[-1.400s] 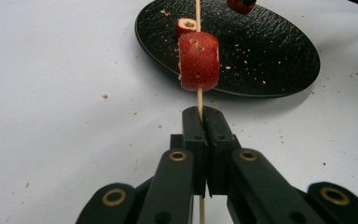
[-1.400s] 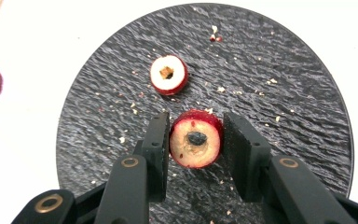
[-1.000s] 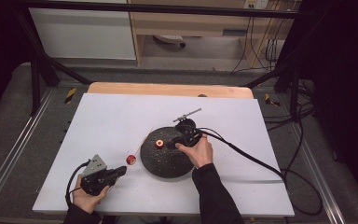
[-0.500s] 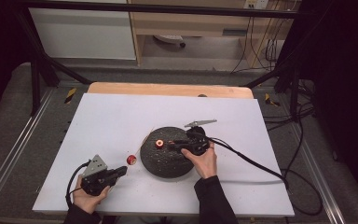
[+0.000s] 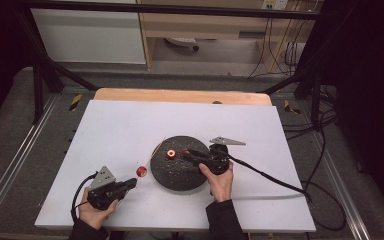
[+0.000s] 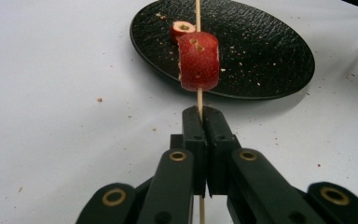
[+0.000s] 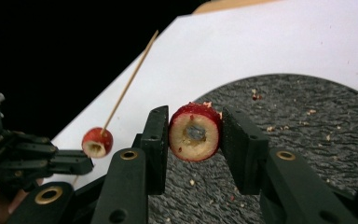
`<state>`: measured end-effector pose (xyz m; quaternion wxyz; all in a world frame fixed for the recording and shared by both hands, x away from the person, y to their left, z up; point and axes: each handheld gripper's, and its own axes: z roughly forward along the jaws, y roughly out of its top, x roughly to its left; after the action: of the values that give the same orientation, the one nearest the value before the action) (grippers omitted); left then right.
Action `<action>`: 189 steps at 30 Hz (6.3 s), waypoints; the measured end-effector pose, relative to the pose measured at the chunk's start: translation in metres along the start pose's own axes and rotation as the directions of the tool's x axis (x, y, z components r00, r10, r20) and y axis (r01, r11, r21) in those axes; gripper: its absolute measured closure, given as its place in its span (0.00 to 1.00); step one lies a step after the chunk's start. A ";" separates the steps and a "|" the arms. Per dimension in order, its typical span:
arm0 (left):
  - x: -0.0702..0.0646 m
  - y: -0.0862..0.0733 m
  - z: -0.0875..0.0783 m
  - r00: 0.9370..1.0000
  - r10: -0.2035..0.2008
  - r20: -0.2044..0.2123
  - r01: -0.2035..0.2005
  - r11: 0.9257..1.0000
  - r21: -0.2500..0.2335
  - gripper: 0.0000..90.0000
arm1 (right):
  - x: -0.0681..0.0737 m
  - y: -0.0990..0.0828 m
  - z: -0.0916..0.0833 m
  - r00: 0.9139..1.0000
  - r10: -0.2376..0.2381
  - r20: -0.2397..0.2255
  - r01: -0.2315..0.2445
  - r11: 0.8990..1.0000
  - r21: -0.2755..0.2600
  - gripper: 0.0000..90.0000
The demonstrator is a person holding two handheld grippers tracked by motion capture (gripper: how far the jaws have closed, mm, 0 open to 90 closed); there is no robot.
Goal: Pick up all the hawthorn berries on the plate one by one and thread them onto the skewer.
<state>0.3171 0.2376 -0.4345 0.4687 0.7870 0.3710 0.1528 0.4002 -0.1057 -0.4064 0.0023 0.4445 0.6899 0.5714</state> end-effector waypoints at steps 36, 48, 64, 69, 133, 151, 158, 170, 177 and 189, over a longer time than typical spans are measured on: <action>-0.014 0.001 0.009 0.999 0.041 0.029 -0.042 0.999 0.012 0.99 | -0.004 0.008 0.006 0.993 0.105 -0.057 -0.118 0.943 -0.312 0.71; -0.019 0.003 0.012 0.998 0.046 0.035 -0.046 0.999 0.008 0.99 | -0.006 0.007 0.011 0.988 0.138 -0.074 -0.156 0.913 -0.377 0.71; -0.028 0.005 0.018 0.997 0.062 0.044 -0.062 0.998 0.001 0.99 | -0.006 -0.001 0.020 0.977 0.179 -0.112 -0.210 0.885 -0.416 0.71; -0.029 0.006 0.019 0.997 0.059 0.041 -0.059 0.998 -0.004 0.99 | -0.005 -0.002 0.019 0.977 0.178 -0.117 -0.211 0.883 -0.418 0.71; -0.046 0.033 0.045 1.000 0.016 -0.013 -0.017 0.996 -0.089 0.99 | 0.000 -0.009 0.017 0.961 0.215 -0.176 -0.268 0.881 -0.389 0.72; -0.045 0.059 0.067 1.000 0.017 0.014 -0.016 0.998 -0.063 0.99 | 0.004 -0.014 0.014 0.972 0.186 -0.147 -0.228 0.901 -0.370 0.72; -0.046 0.061 0.070 0.999 0.026 0.024 -0.025 0.998 -0.066 0.99 | 0.003 -0.015 0.012 0.972 0.187 -0.145 -0.229 0.898 -0.376 0.72; -0.047 0.066 0.071 0.999 0.034 0.017 -0.033 0.997 -0.076 0.99 | 0.002 -0.019 0.012 0.968 0.192 -0.159 -0.237 0.908 -0.345 0.72; -0.047 0.068 0.073 0.999 0.031 0.022 -0.030 0.997 -0.077 0.99 | 0.004 -0.024 0.012 0.970 0.187 -0.156 -0.230 0.915 -0.332 0.72; -0.040 0.062 0.063 0.999 0.029 0.017 -0.028 0.997 -0.074 0.99 | 0.004 -0.021 0.007 0.985 0.133 -0.113 -0.162 0.941 -0.298 0.56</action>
<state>0.3546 0.1518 -0.4101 0.4985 0.7757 0.3497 0.1659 0.3882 -0.0962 -0.4236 -0.0031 0.4626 0.5571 0.6896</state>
